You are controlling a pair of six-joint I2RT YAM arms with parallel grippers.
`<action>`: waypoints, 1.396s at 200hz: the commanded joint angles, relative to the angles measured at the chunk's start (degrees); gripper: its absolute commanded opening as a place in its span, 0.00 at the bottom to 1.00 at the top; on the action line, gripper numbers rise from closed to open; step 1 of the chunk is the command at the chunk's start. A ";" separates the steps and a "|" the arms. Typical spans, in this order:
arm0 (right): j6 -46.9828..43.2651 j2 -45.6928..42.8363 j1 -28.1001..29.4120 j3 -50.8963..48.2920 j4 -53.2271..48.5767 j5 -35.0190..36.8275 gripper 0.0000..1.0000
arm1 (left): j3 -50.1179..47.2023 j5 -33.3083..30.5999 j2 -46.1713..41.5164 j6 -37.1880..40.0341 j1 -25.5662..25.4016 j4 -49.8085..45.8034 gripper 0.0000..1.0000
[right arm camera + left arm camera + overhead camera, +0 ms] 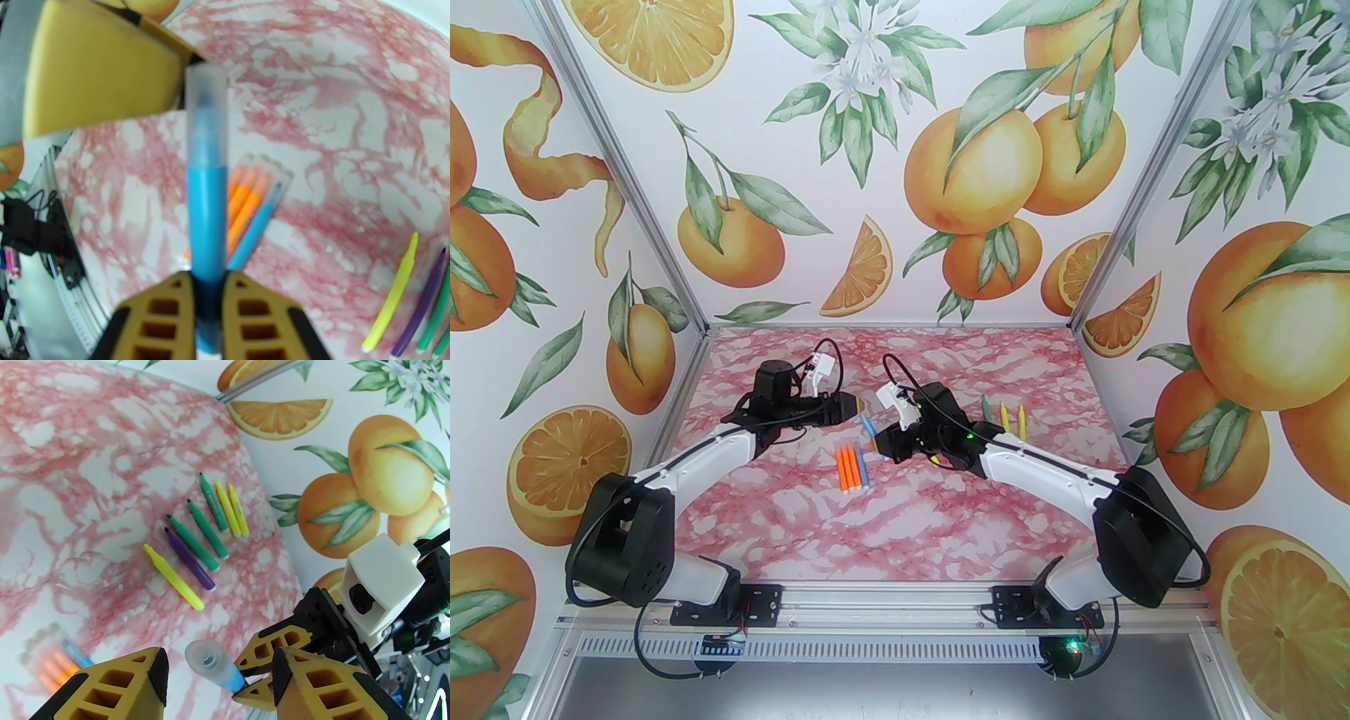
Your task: Open the pen caps
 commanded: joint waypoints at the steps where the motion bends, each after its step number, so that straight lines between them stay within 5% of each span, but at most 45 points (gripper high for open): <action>1: -0.91 -1.88 -0.17 -0.79 2.24 -1.40 0.03 | 2.15 1.54 1.00 -0.49 -0.79 2.24 0.48; 81: -1.21 -0.92 -0.11 -1.26 2.42 -1.49 0.05 | 3.04 1.60 1.86 -1.12 -1.34 2.51 0.22; 141: -1.39 0.09 -0.15 -1.39 3.33 -2.33 0.34 | 3.04 1.69 2.24 -1.71 -1.28 2.97 0.03; 182: -0.90 1.47 -0.10 -0.82 4.60 -3.40 0.37 | 3.22 2.04 2.29 -2.37 -1.37 3.48 0.00; 218: -0.85 3.21 -0.17 0.05 4.52 -3.83 0.36 | 3.13 2.17 2.24 -2.72 -1.36 3.92 0.00; 279: -1.66 2.34 -0.13 -0.46 3.14 -3.70 0.07 | 3.89 -0.69 2.71 -0.36 -1.28 1.01 0.00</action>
